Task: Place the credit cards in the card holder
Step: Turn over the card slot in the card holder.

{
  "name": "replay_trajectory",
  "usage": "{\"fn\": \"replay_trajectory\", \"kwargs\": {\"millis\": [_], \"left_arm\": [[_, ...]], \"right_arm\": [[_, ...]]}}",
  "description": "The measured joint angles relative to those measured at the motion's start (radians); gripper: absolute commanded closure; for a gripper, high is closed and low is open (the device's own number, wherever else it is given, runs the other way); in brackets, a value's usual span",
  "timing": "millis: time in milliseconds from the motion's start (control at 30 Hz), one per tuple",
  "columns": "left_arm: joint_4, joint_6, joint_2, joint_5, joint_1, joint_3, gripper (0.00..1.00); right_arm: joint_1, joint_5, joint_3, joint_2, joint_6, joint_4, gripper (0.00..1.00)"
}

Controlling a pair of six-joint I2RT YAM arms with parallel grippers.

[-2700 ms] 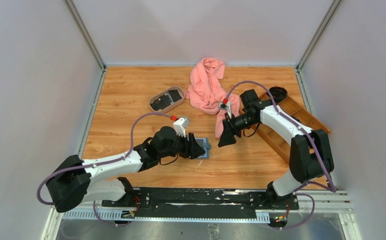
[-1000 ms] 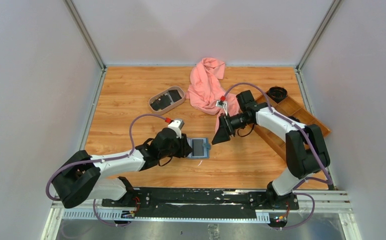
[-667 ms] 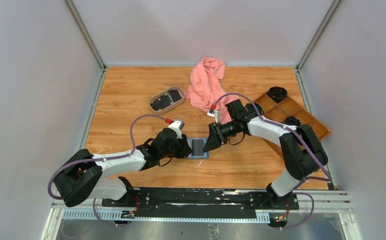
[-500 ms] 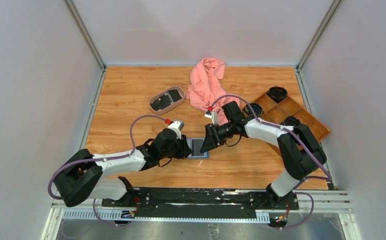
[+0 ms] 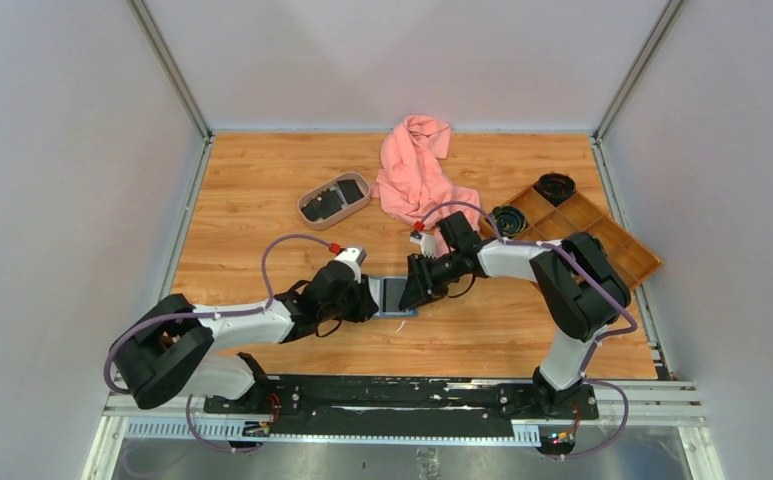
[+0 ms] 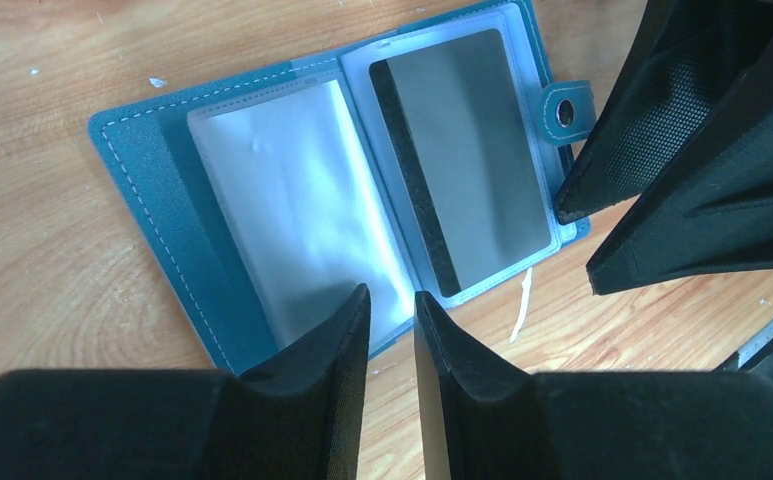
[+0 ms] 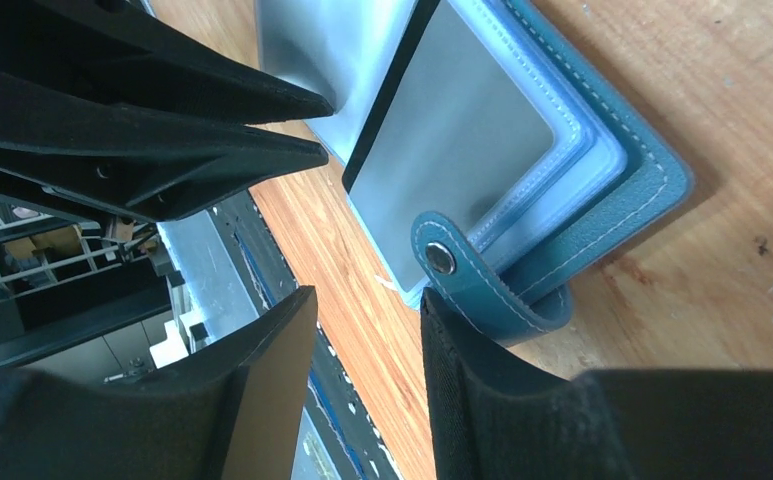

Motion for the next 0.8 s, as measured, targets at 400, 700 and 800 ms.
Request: {"fn": "replay_trajectory", "kwargs": {"millis": [400, 700, 800], "left_arm": [[0.033, 0.001, 0.047, 0.007, 0.001, 0.008, 0.73], [0.071, 0.002, 0.084, 0.016, 0.002, 0.014, 0.75], [0.085, 0.002, 0.095, 0.016, 0.002, 0.015, 0.76]], "right_arm": [[0.004, 0.010, 0.014, 0.042, 0.033, 0.014, 0.54], [0.001, -0.025, 0.040, 0.078, 0.063, 0.023, 0.52], [-0.003, -0.026, 0.041, 0.077, 0.064, 0.023, 0.51]]}}
